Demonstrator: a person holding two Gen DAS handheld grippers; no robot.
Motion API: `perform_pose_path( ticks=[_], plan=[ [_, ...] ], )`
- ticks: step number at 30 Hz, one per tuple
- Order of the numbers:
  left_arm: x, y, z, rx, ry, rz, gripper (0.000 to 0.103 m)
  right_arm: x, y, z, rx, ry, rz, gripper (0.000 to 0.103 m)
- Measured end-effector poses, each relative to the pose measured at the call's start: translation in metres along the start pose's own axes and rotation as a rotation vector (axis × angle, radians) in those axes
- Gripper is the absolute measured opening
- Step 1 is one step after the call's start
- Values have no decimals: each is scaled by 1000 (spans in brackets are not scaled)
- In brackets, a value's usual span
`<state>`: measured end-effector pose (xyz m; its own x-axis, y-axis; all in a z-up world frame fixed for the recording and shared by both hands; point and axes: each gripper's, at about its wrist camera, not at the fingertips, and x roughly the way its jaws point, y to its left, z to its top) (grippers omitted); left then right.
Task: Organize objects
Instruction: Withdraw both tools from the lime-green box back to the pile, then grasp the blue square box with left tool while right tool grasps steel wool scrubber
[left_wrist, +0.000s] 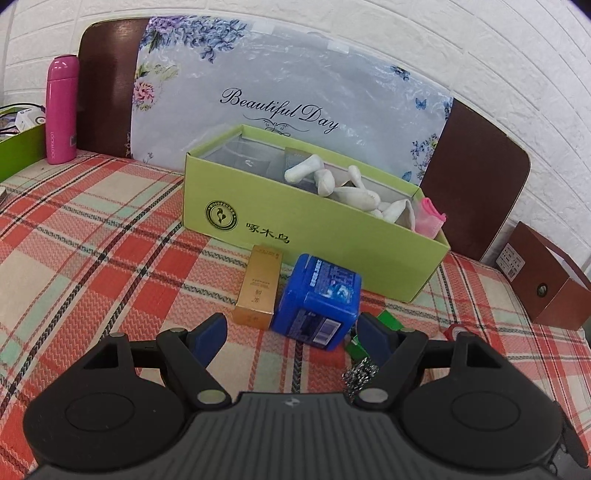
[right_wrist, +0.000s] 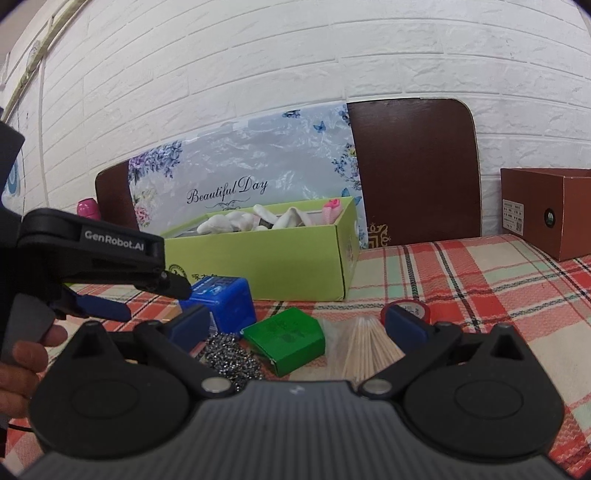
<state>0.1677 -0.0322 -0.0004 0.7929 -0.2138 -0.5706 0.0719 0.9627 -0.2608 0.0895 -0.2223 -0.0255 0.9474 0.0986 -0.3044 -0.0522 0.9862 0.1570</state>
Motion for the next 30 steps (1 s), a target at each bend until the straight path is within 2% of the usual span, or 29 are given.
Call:
perform_pose_path(
  ticks=[5, 13, 18, 20, 23, 26, 28, 30],
  plan=[
    [9, 4, -8, 46, 11, 12, 80, 10, 8, -4, -24, 86, 55, 103],
    [22, -13, -1, 123, -23, -25, 80, 14, 26, -11, -115, 121, 89, 103],
    [39, -25, 6, 205, -23, -46, 80, 16, 26, -13, -122, 139, 100, 103],
    [46, -28, 8, 235, -16, -58, 79, 19, 26, -13, -121, 160, 106, 100],
    [57, -27, 10, 250, 5, -55, 71, 23, 27, -15, -127, 186, 113, 89],
    [63, -25, 12, 246, 7, -68, 62, 26, 28, -16, -132, 199, 124, 72],
    [63, -24, 12, 246, 7, -74, 62, 28, 29, -17, -134, 214, 132, 56],
    [61, -23, 11, 240, 4, -82, 62, 30, 29, -18, -133, 229, 134, 52]
  ],
)
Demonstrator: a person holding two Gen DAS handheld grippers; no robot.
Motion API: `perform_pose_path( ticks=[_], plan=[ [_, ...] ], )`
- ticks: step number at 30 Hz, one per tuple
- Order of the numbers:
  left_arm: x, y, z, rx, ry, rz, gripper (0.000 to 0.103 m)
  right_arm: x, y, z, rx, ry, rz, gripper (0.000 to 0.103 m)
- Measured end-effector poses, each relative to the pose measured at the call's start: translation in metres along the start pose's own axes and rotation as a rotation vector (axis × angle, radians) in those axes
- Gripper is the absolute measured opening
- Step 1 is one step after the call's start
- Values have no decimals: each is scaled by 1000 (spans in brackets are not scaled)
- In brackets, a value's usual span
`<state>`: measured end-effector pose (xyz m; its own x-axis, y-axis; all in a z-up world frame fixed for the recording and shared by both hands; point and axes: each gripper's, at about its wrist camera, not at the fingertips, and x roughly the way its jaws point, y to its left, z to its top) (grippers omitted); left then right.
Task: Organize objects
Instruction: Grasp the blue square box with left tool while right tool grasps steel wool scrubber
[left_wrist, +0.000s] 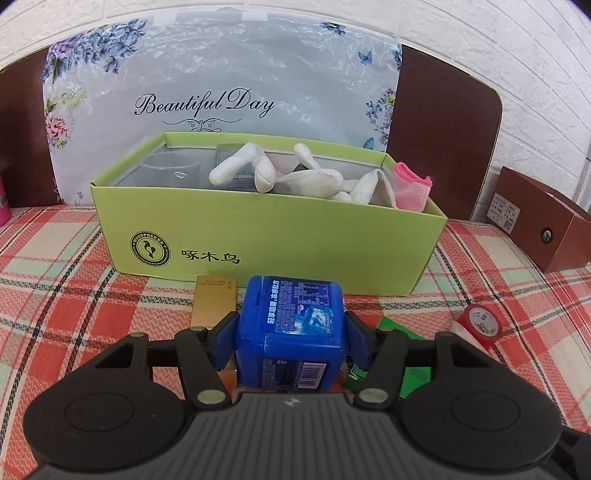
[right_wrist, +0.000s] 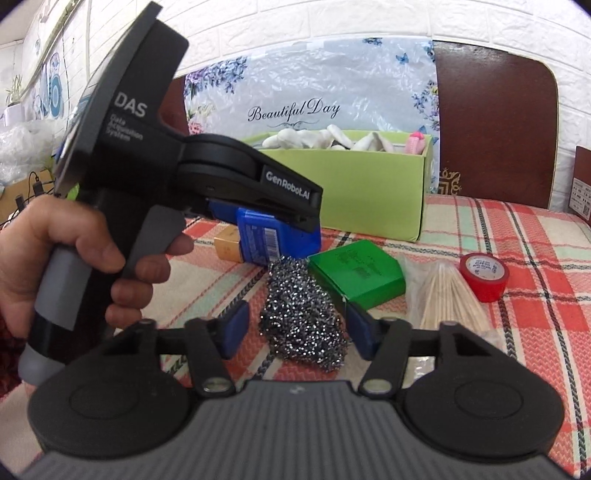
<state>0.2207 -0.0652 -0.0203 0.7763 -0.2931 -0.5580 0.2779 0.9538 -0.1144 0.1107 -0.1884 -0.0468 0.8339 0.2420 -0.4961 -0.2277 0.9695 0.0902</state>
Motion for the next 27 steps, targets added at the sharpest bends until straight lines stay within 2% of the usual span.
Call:
perform_pose_path(
  ticks=[3, 17, 21, 27],
  plan=[
    [-4, -2, -5, 10, -7, -9, 62, 2, 0, 0, 2, 13, 4, 48],
    [4, 0, -14, 25, 10, 13, 62, 1, -8, 0, 48, 5, 7, 50],
    [0, 0, -14, 5, 4, 20, 62, 1, -7, 0, 40, -1, 10, 42],
    [-20, -3, -12, -37, -43, 22, 60, -6, -11, -2, 72, -43, 6, 39]
  ],
)
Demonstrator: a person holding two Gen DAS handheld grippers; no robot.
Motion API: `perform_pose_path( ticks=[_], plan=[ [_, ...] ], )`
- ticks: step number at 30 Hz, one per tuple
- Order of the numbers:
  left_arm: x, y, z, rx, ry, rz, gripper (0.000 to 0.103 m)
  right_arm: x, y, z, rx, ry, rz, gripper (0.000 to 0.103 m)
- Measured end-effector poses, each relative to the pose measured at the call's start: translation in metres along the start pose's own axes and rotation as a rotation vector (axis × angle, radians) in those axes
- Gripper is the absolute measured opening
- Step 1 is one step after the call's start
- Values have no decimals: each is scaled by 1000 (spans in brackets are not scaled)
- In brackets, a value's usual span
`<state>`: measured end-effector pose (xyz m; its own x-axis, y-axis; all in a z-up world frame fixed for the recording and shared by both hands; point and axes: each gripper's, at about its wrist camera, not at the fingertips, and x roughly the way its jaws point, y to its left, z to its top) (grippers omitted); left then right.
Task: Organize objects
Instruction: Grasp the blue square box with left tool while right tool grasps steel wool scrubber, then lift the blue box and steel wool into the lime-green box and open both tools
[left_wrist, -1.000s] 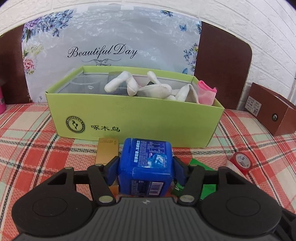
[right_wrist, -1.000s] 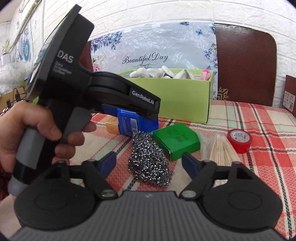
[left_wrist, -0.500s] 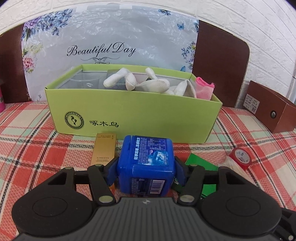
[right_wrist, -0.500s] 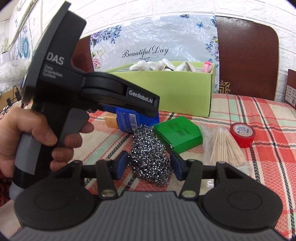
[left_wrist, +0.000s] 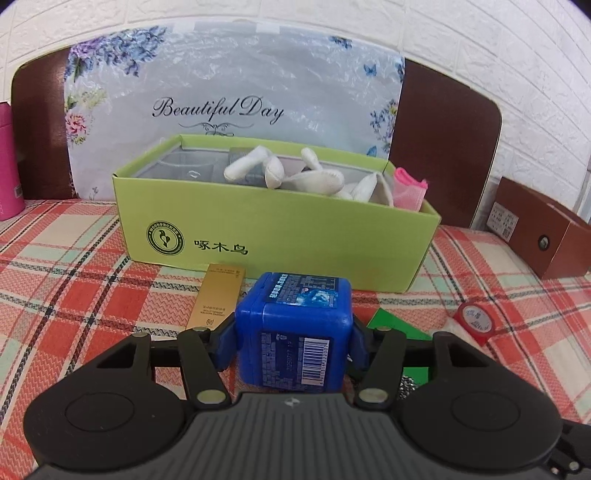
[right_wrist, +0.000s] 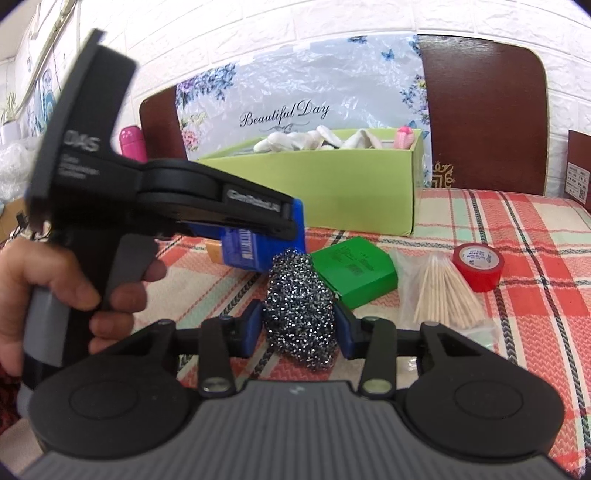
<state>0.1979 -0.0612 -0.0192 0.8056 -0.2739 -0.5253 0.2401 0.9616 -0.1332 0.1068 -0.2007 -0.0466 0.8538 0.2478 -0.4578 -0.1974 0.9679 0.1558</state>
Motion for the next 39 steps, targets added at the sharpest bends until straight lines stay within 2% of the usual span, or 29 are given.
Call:
perform_pose_path(
  ticks=[5, 12, 18, 23, 29, 37, 38, 39],
  plan=[
    [-19, -2, 7, -9, -44, -9, 60, -7, -5, 0, 29, -41, 9, 38],
    [-47, -4, 25, -19, -126, -14, 60, -25, -5, 10, 41, -144, 14, 38],
    [-60, -10, 48, -30, -194, -38, 60, -46, -15, 42, 45, -275, 6, 38],
    [-61, -20, 71, -20, -258, -51, 60, -43, -25, 82, -4, -372, -42, 38],
    [-52, -22, 96, -55, -327, -59, 60, -18, -38, 115, -49, -464, -102, 38],
    [-8, -15, 128, -123, -344, -53, 60, 55, -50, 134, -61, -454, -163, 39],
    [3, -14, 130, -125, -338, -56, 60, 67, -50, 135, -68, -446, -169, 41],
    [14, -14, 130, -116, -324, -65, 63, 80, -49, 135, -88, -418, -170, 51]
  ],
)
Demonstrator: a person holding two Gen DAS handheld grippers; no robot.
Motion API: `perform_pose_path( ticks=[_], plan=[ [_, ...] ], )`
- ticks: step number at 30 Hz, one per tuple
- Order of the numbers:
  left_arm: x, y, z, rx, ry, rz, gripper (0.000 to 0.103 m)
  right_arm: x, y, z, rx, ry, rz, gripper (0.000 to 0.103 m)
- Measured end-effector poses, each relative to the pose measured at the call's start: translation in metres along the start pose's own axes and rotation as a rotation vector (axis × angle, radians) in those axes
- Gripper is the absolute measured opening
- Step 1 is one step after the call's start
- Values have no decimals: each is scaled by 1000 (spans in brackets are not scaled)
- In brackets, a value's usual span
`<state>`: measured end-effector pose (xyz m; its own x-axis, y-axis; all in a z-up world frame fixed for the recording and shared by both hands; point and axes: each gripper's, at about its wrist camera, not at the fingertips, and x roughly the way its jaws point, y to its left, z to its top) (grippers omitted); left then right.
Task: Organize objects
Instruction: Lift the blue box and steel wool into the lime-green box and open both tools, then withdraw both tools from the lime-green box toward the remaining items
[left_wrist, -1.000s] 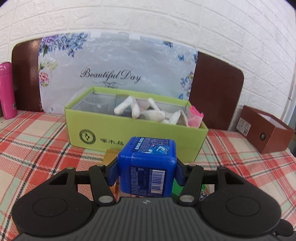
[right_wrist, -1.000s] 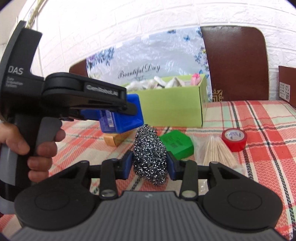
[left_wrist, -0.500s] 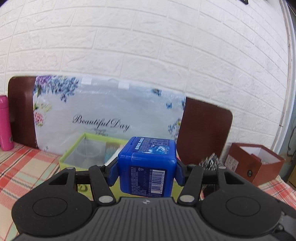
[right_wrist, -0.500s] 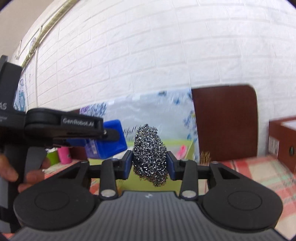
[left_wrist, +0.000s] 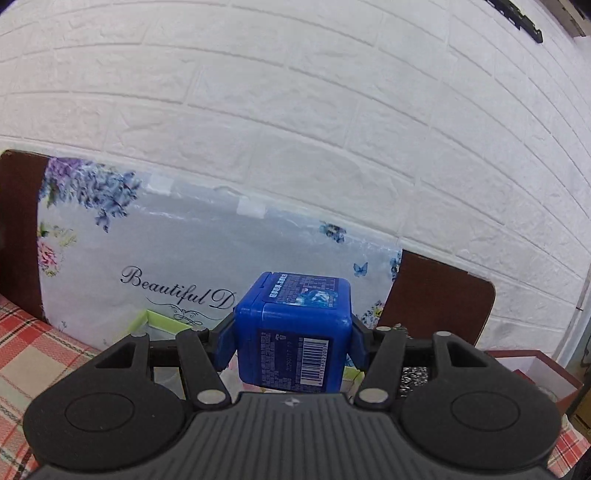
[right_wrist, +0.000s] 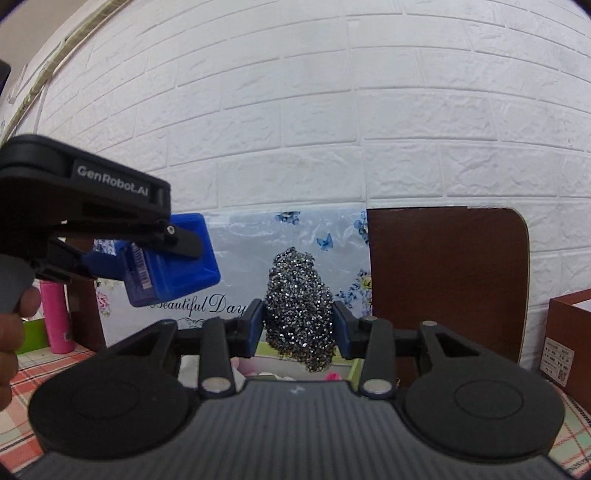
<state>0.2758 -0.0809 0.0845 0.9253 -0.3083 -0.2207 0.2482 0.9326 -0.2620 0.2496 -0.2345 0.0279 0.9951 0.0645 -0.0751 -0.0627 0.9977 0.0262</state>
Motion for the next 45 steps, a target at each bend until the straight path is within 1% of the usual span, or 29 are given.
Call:
perform_pose_path(
  ticks=[1, 2, 4, 6, 9, 13, 16, 20, 24, 28, 32, 37, 40, 45],
  plan=[
    [11, 2, -5, 18, 27, -19, 70, 11, 3, -5, -28, 52, 13, 75],
    [20, 4, -11, 32, 59, -14, 75, 16, 5, -12, -44, 80, 10, 83],
    [28, 10, -25, 46, 87, 16, 76, 11, 7, -28, -79, 42, 11, 94],
    [31, 17, -35, 52, 87, 24, 78, 7, 10, -36, -111, 25, -19, 103],
    [31, 25, -43, 25, 84, 35, 84, 10, 10, -37, -111, 43, -18, 103],
    [27, 23, -42, 47, 84, 49, 85, 8, 6, -37, -59, 59, -18, 103],
    [17, 21, -40, 56, 82, 40, 85, -1, 7, -34, -45, 58, -30, 103],
    [-5, 13, -36, 74, 82, 39, 85, -22, 4, -27, -7, 52, -41, 103],
    [-35, 4, -36, 100, 106, 56, 85, -52, 4, -22, 28, 63, -38, 103],
    [-65, -6, -43, 139, 145, 96, 85, -83, 6, -23, 51, 85, -35, 103],
    [-91, -8, -57, 159, 179, 108, 85, -116, 9, -33, 90, 99, -18, 103],
    [-111, -4, -74, 167, 223, 141, 85, -144, 19, -46, 93, 149, 0, 103],
    [-119, 1, -82, 159, 242, 158, 85, -153, 25, -51, 95, 185, 12, 103],
    [-128, 10, -90, 140, 260, 189, 85, -163, 33, -60, 100, 218, 17, 103]
  ],
)
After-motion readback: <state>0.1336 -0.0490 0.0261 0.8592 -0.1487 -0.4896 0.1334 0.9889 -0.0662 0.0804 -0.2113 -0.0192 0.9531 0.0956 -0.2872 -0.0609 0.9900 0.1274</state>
